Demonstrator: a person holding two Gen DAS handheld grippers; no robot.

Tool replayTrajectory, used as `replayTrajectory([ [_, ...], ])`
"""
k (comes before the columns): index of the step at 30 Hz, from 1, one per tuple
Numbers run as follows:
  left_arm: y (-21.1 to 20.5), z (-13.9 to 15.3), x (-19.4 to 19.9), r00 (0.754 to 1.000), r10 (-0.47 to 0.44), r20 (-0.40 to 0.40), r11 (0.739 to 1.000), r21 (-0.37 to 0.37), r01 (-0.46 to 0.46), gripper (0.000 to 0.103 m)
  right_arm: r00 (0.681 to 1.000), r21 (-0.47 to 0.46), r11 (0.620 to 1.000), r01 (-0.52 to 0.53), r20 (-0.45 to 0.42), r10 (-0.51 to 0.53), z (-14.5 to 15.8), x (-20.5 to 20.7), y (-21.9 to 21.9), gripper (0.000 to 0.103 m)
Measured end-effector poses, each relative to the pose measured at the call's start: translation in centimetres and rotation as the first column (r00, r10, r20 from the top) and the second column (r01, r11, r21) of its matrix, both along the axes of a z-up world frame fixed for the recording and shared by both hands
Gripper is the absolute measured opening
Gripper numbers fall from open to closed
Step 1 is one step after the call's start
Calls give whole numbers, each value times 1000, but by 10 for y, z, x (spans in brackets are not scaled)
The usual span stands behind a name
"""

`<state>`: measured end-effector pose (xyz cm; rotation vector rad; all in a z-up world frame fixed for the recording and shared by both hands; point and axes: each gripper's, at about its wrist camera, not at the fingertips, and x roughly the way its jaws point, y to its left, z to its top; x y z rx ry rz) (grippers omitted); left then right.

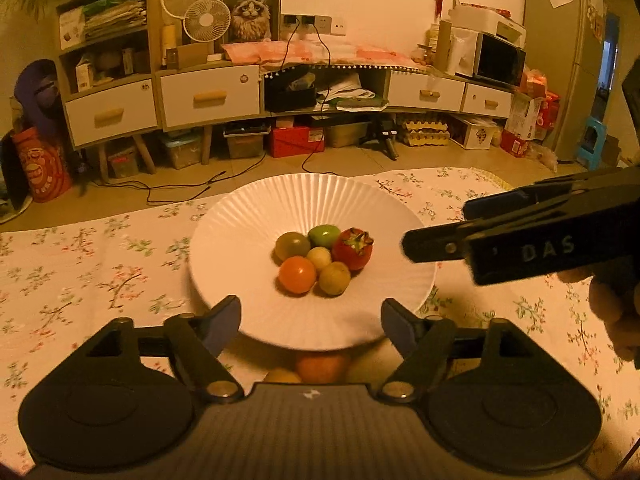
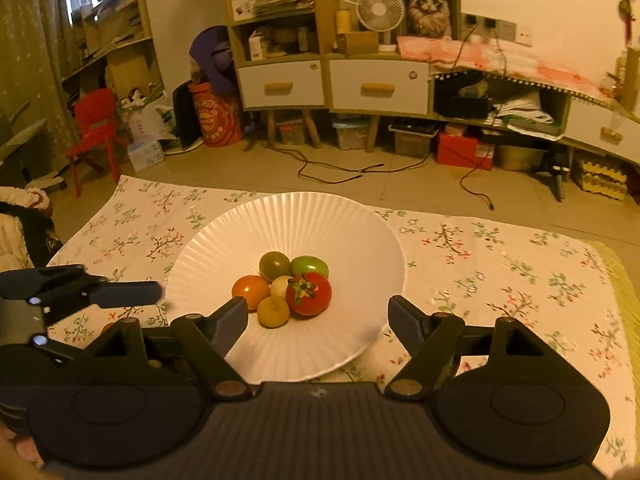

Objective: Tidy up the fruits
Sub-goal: 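Move both open tools back toward the remaining fruits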

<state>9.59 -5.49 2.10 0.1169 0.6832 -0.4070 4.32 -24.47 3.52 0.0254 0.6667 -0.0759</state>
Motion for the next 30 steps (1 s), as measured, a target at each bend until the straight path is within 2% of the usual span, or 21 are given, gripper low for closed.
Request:
replayTrajectory([
  [5,15,0,-9,1000,20,-11,1000,1,-20,80,999,-34,999,28,27,-27,0,-14,8,81],
  [17,41,2,-26,998,35,-47,998,53,-32,93,999,-57,998,1,38,1,-2,-36,30,91],
  [30,66,-9,-45,997,18,-77,998,63,-13,96,1000,-46,999,-15,-2,14,-18,-50,47,96],
])
